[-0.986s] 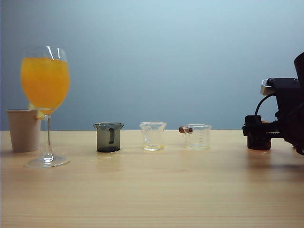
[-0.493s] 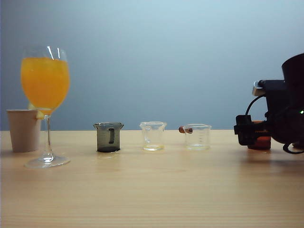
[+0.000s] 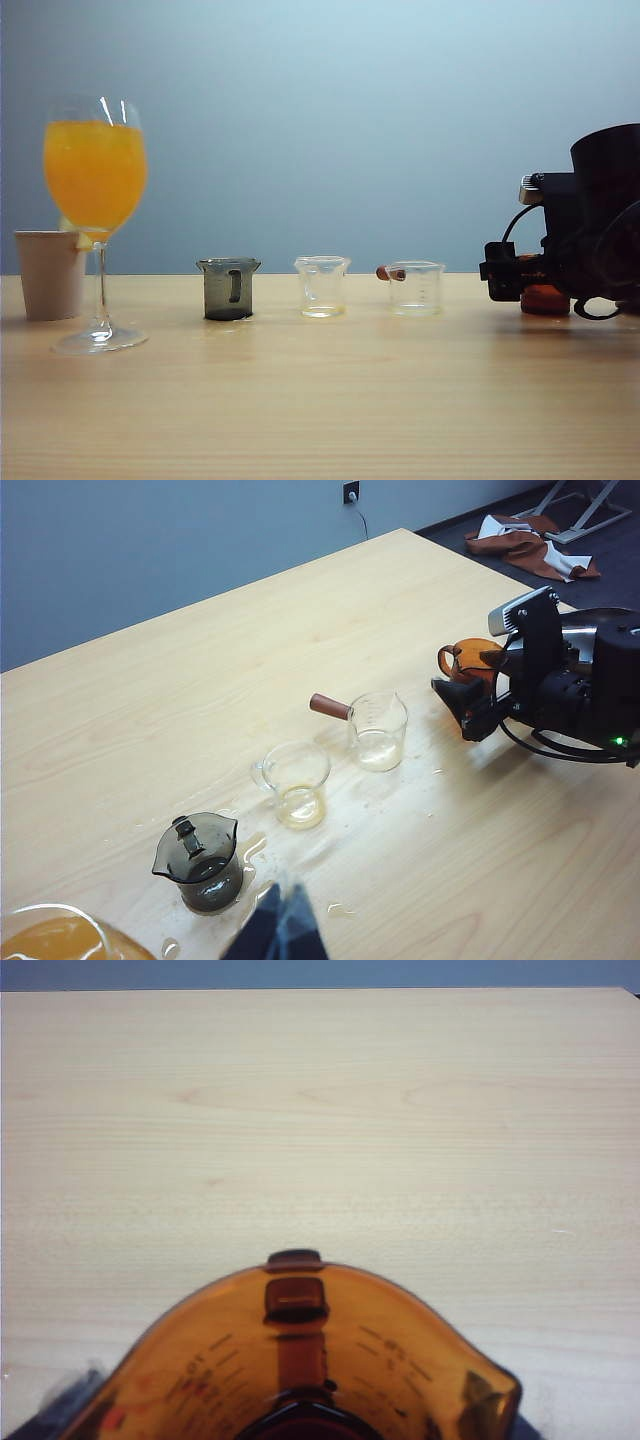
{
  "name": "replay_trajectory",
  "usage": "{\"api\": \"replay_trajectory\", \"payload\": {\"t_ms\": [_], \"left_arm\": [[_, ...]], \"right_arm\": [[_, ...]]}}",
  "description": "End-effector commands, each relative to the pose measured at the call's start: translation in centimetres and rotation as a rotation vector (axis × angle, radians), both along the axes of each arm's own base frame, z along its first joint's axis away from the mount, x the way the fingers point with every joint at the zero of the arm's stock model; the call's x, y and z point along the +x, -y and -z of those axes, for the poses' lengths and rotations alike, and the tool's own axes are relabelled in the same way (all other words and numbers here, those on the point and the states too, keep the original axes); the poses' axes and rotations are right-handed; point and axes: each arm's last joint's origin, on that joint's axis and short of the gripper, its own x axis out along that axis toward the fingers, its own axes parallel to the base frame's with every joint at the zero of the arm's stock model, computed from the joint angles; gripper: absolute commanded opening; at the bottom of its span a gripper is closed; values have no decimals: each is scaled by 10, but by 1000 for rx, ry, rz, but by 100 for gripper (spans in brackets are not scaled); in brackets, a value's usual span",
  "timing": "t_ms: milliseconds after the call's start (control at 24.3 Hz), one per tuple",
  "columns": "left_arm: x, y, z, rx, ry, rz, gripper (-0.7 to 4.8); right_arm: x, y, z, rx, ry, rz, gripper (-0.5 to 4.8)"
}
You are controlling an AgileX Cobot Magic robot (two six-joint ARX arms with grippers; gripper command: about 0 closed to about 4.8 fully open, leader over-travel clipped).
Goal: Pick up the fourth measuring cup from the left, pour the grenadine inside into the goblet, and finally put the measuring cup back in its original place.
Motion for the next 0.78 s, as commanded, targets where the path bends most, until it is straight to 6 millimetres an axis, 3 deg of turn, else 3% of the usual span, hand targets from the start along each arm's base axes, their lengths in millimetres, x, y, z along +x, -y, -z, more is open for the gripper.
{"api": "replay_trajectory", "payload": {"t_ms": [41, 329, 534, 575, 780], "left_arm": [[0, 0, -2, -5, 15, 1, -5], [0, 0, -2, -5, 15, 1, -5], [0, 0, -2, -5, 15, 1, -5], [0, 0, -2, -5, 15, 1, -5], [0, 0, -2, -5, 15, 1, -5]], "right_arm": [[1, 2, -2, 1, 7, 6, 465], [1, 7, 5, -5, -39, 12, 453], [1, 7, 5, -5, -38, 13, 163], [1, 7, 5, -5, -38, 14, 134], [1, 7, 5, -5, -37, 14, 134]]}}
